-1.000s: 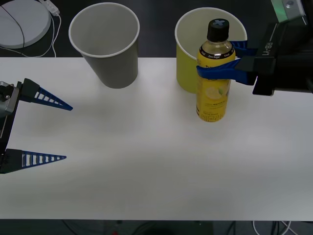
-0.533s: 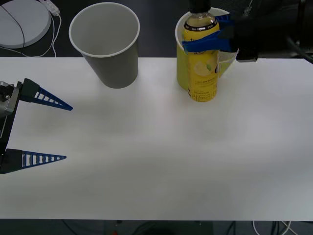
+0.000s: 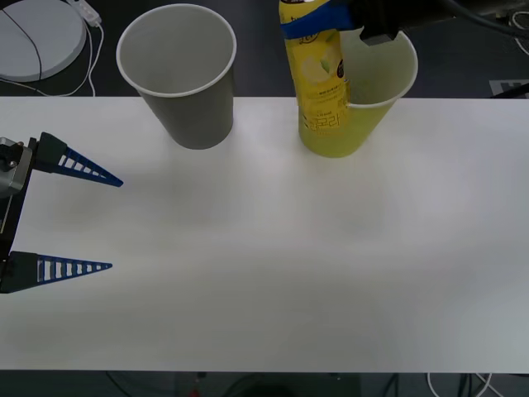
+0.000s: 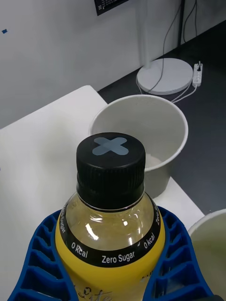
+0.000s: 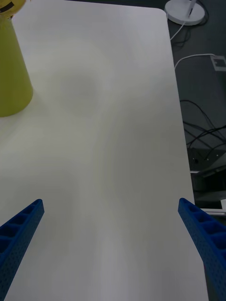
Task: Put the can into the green bin and the plastic bottle into the gray bin
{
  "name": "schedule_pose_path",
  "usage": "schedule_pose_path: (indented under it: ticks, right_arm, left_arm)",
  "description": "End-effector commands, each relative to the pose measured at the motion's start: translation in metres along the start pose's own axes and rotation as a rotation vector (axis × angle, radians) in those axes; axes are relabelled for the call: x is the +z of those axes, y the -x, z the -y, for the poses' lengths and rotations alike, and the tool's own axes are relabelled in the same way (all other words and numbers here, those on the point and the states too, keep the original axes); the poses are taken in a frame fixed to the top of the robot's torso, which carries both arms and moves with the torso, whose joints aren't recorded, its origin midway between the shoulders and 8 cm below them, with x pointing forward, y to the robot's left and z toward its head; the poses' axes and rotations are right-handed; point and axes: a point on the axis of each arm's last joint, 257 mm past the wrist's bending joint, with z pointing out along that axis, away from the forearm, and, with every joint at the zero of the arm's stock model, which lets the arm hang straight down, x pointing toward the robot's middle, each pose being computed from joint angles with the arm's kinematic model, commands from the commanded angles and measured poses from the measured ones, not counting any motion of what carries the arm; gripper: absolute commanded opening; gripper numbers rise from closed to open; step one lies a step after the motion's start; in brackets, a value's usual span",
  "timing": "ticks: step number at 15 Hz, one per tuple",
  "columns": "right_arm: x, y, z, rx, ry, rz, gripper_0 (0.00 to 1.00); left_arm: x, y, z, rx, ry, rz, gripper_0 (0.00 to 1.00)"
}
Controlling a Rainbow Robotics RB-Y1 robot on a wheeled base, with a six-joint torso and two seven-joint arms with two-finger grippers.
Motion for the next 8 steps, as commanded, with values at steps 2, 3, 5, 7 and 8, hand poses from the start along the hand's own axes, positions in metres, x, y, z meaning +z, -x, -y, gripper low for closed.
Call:
schedule_pose_path:
  ticks: [2,3,5,7,8]
  right_arm:
    - [0.021,0.015,0.012,0.013,-0.004,-0.007,0.0]
    - [0.025,0.019,0.014,0.014,-0.004,-0.01,0.0]
    - [0.036,0.029,0.019,0.008,-0.01,-0.02,0.0]
    - [0.047,0.036,0.023,0.011,-0.015,-0.03,0.0]
    - [0.053,0.038,0.024,0.01,-0.015,-0.038,0.0]
  left_arm:
    - [0.0,0.0,0.0,0.0,0.0,0.0,1.0]
    - [0.0,0.0,0.0,0.0,0.0,0.0,1.0]
    - [0.0,0.0,0.0,0.0,0.0,0.0,1.0]
    - [0.0,0.0,0.0,0.0,0.0,0.0,1.0]
    - [0.0,0.0,0.0,0.0,0.0,0.0,1.0]
